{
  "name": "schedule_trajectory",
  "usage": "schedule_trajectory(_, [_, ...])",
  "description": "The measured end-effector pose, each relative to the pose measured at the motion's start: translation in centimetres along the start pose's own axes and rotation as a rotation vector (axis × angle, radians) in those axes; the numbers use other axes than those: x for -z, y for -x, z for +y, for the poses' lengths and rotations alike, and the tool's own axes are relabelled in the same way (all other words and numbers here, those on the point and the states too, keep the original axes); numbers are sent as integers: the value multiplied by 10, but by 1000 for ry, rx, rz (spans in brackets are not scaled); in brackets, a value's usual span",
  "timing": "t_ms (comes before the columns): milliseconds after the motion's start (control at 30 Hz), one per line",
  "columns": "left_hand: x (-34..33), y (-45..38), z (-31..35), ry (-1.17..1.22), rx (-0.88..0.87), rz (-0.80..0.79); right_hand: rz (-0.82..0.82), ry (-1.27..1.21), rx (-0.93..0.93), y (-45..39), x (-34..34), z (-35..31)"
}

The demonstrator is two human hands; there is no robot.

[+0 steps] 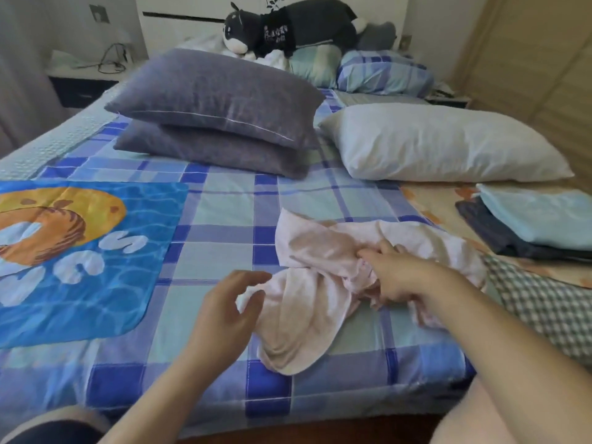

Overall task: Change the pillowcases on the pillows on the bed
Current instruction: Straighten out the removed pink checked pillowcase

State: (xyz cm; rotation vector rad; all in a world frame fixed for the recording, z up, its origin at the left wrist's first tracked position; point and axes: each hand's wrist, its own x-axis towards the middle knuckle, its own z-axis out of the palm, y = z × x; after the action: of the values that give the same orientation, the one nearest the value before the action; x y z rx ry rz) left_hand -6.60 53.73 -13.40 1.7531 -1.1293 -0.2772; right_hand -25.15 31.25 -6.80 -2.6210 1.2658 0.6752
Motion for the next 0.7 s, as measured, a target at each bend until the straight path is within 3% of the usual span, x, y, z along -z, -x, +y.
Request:
schedule_trajectory(33, [-4,-1,2,-31,-32,-25,10,-21,17,-5,-3,2])
schedule_trajectory(133, [-23,4,6,-206,-167,-187,248,-185,65,-19,-3,7])
schedule_trajectory(233, [-48,9,1,-624,-269,-373,397,-554,31,-25,6,13])
schedule_trajectory(333, [-38,-6,-10,-666,-303,-200,490,-962,0,-18,21,19])
schedule_trajectory(400, [8,-40,-16,-571,-61,102,523,-1165,-34,-2,29,29])
schedule_trajectory(467, [71,-77,-32,-586,149,428,398,-1397,-2,15,33,39])
schedule_trajectory(533, [108,-92,-45,-700,305,567,173,-1533,24,27,29,38])
schedule_trajectory(567, [103,-89,-41,-696,284,576,93,-1550,9,29,25,34])
schedule_trajectory(633, [64,-71,-19,-555,67,523,18,-1575,-9,29,18,22])
schedule_trajectory(700, [13,-44,19,-330,-147,353,-51,-1629,38,28,14,12])
